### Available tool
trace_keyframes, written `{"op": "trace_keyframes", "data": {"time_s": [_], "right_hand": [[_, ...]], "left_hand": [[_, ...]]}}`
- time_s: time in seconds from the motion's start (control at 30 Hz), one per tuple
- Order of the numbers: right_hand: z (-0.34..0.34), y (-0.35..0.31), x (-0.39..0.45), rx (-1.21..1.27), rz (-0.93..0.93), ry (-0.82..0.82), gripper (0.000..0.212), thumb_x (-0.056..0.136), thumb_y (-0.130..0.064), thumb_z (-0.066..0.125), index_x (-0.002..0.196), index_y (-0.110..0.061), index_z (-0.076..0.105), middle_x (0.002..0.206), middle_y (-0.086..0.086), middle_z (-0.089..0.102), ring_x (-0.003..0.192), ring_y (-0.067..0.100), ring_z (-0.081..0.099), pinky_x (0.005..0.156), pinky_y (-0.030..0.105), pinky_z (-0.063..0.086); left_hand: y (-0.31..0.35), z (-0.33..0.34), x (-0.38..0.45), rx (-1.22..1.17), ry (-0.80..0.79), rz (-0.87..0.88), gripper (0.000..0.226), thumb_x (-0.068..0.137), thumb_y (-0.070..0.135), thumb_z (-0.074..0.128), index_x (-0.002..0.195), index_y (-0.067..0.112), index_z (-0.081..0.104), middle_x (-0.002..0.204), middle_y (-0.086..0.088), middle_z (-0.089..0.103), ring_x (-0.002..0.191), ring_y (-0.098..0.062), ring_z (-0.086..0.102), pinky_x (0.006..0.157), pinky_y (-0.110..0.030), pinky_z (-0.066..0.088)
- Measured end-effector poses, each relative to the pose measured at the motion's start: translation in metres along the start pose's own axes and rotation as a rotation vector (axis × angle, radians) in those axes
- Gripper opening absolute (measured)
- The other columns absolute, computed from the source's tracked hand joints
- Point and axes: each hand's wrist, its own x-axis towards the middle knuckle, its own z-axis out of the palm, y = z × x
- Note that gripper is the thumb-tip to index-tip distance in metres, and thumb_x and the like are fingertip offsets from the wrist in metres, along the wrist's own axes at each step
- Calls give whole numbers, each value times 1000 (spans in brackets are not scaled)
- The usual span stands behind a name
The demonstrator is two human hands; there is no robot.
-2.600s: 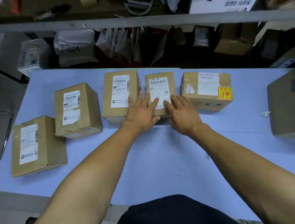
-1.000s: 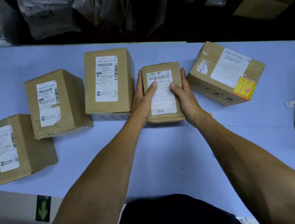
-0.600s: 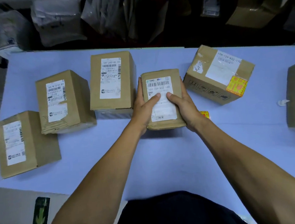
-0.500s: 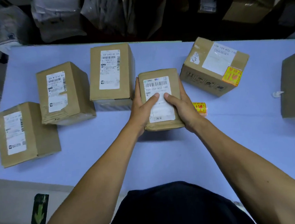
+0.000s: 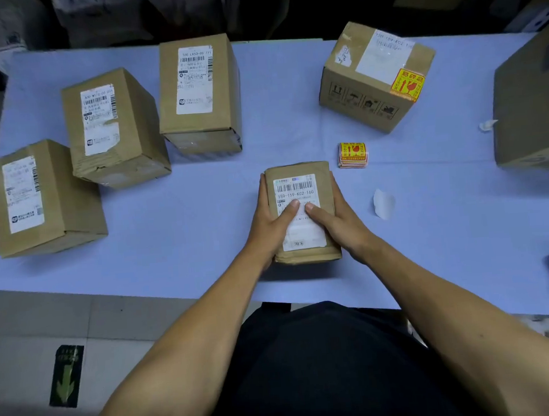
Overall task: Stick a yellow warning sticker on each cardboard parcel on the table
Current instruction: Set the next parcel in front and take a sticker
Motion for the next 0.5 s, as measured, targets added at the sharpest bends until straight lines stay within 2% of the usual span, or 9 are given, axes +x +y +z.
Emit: {"op": "trace_keyframes", "data": {"time_s": [0.07,0.17,0.23,0.3,0.33,0.4,0.5], "right_hand": [[-3,-3,1,-34,-15,-25,70,98,-30,62,155,-33,22,143,-9,56,126,9,58,111,44,44],[-7,-7,1,-151,-1,-53,72,96,-41,62,154,-38,20,142,-14,56,125,7,57,111,43,43],[-14,-9,-1,-346,-32,1,71,95,-50,58,155,-38,21,144,-16,54,128,4,53,113,40,40],[-29,-11,0,-553,-101,149,69,98,-51,52,157,-27,24,155,-4,44,141,15,42,117,36,32],[-38,-13,2,-634,-129,233,67,99,-49,50,156,-21,27,157,2,41,143,21,38,115,36,30],[-58,-17,8,-785,-129,346,61,101,-40,50,153,-14,34,154,11,43,141,30,39,111,40,34],[-75,-22,22,-976,-57,341,58,98,-24,53,151,-8,36,150,19,44,134,40,41,104,46,40]], "left_hand": [[2,-1,1,17,-6,14,76,94,18,67,155,31,24,127,11,64,109,-3,67,83,-21,56],[6,-1,-3,115,-11,31,78,93,24,69,155,31,22,137,5,60,120,-11,62,103,-40,51],[10,-3,-6,353,61,97,85,92,36,67,157,35,13,156,1,41,139,-17,44,116,-43,36],[17,-7,-6,720,140,294,86,93,46,59,158,34,4,168,0,9,153,-20,12,122,-41,15],[22,-7,-4,894,135,411,84,93,49,54,158,31,4,168,-2,2,154,-22,2,122,-43,6],[32,-4,3,1165,43,540,79,95,56,45,159,28,8,168,-5,0,154,-25,-6,121,-49,-2],[34,8,14,1372,-57,478,76,97,64,34,159,31,5,168,-5,-6,153,-27,-12,121,-56,-4]]}}
